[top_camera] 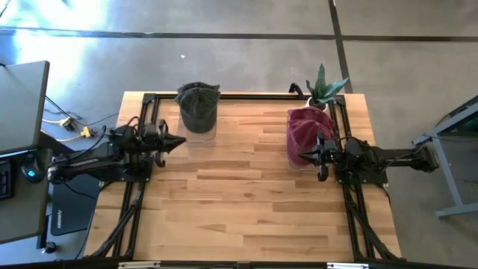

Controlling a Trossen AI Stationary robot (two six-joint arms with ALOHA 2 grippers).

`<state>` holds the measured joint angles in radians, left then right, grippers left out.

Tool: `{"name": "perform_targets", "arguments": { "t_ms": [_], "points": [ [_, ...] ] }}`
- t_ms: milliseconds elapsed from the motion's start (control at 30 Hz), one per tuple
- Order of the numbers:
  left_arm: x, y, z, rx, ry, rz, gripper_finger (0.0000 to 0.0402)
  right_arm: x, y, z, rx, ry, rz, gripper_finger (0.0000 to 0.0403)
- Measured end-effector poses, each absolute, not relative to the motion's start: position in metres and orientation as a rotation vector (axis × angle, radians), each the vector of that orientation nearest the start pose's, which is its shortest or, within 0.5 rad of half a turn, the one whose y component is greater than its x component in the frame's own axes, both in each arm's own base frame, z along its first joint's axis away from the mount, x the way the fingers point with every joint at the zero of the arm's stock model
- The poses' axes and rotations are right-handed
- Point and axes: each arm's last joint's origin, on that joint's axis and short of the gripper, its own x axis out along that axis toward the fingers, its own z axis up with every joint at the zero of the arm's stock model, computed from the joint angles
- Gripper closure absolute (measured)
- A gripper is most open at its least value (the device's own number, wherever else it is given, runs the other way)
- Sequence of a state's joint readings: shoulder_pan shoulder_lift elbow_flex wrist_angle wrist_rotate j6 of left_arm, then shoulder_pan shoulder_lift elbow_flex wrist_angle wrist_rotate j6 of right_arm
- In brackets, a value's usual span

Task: Pick & Place hat
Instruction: Return to Home Position

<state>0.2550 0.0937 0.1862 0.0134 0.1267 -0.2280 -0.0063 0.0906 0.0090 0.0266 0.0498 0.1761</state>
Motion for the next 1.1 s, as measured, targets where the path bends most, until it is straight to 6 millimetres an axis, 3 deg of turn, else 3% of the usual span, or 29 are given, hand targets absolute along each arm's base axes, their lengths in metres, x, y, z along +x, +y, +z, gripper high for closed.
{"name": "perform_targets", "arguments": {
  "t_ms": [133, 400, 700, 1100],
  "points": [
    [0.090, 0.018, 0.214, -0.388, -0.057, 0.077, 0.0401, 0.103, -0.002, 0.162, 0.174, 0.050, -0.061, 0.0394],
    [0.091, 0.018, 0.199, -0.361, 0.073, 0.107, 0.0401, 0.103, -0.002, 0.162, 0.174, 0.050, -0.061, 0.0397],
    [0.094, 0.018, 0.173, -0.253, -0.018, 0.154, 0.0401, 0.103, -0.002, 0.162, 0.174, 0.050, -0.060, 0.0394],
    [0.096, 0.018, 0.169, 0.004, -0.019, 0.174, 0.0401, 0.103, -0.002, 0.162, 0.173, 0.051, -0.061, 0.0399]
  ]
}}
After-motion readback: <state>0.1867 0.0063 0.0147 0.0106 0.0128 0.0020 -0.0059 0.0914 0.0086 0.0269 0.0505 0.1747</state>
